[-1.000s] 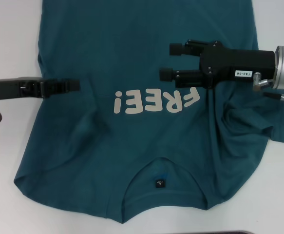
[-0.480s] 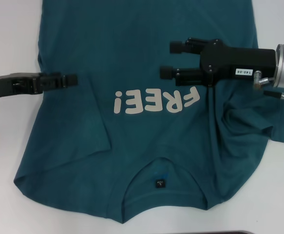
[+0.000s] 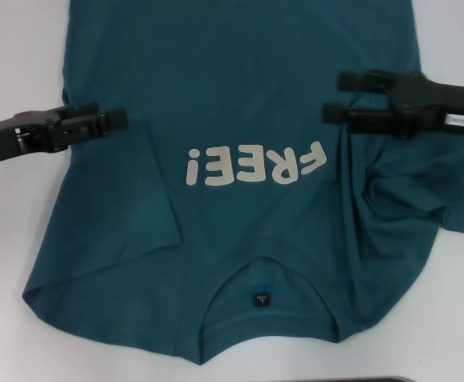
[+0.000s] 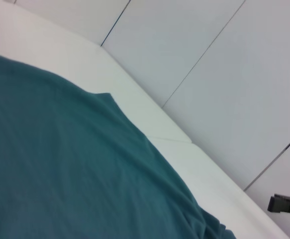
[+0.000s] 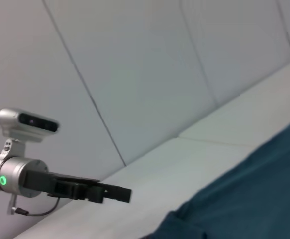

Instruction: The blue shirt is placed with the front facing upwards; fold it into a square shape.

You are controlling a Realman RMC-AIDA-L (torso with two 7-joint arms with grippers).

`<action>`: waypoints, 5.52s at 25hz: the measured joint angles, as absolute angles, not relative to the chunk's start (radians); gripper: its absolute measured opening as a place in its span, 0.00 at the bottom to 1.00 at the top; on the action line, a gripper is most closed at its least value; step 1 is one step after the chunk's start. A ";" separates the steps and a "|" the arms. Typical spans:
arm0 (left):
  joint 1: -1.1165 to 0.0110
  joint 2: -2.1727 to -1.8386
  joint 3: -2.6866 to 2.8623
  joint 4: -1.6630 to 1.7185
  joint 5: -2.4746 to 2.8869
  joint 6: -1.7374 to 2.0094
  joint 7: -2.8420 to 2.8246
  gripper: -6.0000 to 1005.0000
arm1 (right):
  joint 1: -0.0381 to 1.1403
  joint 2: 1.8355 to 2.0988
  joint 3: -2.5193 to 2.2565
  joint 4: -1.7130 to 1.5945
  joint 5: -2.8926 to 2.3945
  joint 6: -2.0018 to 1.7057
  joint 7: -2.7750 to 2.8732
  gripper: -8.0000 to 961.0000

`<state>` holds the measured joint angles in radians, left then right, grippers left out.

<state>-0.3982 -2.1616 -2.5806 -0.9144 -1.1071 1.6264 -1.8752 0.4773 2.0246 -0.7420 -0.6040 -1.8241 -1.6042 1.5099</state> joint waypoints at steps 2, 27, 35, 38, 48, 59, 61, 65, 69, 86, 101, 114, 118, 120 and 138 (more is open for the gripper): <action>-0.398 -2.162 -2.577 -0.905 -1.113 1.627 -1.868 0.77 | 0.449 2.006 -0.738 -0.630 -1.831 -1.621 1.558 0.94; -0.426 -2.154 -2.571 -0.760 -1.111 1.617 -1.729 0.77 | 0.298 1.882 -0.463 -0.689 -2.146 -1.683 2.013 0.91; -0.428 -2.156 -2.571 -0.754 -1.109 1.603 -1.729 0.77 | 0.294 1.890 -0.454 -0.685 -2.179 -1.611 2.020 0.90; -0.429 -2.156 -2.570 -0.747 -1.109 1.603 -1.729 0.77 | 0.301 1.900 -0.454 -0.681 -2.193 -1.582 2.020 0.90; -0.430 -2.156 -2.546 -0.745 -1.109 1.601 -1.727 0.77 | 0.313 1.931 -0.464 -0.678 -2.194 -1.541 2.013 0.89; -0.430 -2.149 -2.509 -0.744 -1.095 1.602 -1.723 0.77 | 0.315 1.939 -0.465 -0.681 -2.194 -1.522 2.010 0.87; -0.429 -2.138 -2.477 -0.744 -1.083 1.608 -1.710 0.77 | 0.317 1.940 -0.465 -0.681 -2.194 -1.519 2.009 0.87; -0.424 -2.121 -2.426 -0.744 -1.070 1.624 -1.669 0.77 | 0.321 1.940 -0.466 -0.681 -2.194 -1.515 2.007 0.86; -0.419 -2.120 -2.415 -0.744 -1.069 1.643 -1.605 0.77 | 0.326 1.940 -0.467 -0.677 -2.194 -1.512 2.005 0.86; -0.419 -2.126 -2.421 -0.742 -1.076 1.645 -1.532 0.76 | 0.345 1.966 -0.468 -0.676 -2.216 -1.483 2.006 0.84; -0.421 -2.123 -2.424 -0.750 -1.079 1.655 -1.535 0.76 | 0.357 1.979 -0.435 -0.685 -2.226 -1.514 1.983 0.64; -0.426 -2.126 -2.422 -0.746 -1.075 1.655 -1.534 0.76 | 0.355 1.974 -0.416 -0.684 -2.227 -1.517 1.990 0.11; -0.426 -2.126 -2.422 -0.746 -1.074 1.655 -1.536 0.76 | 0.348 1.972 -0.399 -0.686 -2.226 -1.518 1.990 0.04; -0.426 -2.126 -2.422 -0.746 -1.074 1.655 -1.537 0.76 | 0.345 1.969 -0.389 -0.686 -2.226 -1.519 1.991 0.02; -0.427 -2.129 -2.416 -0.745 -1.078 1.655 -1.539 0.76 | 0.266 1.917 -0.288 -0.689 -2.232 -1.524 2.030 0.02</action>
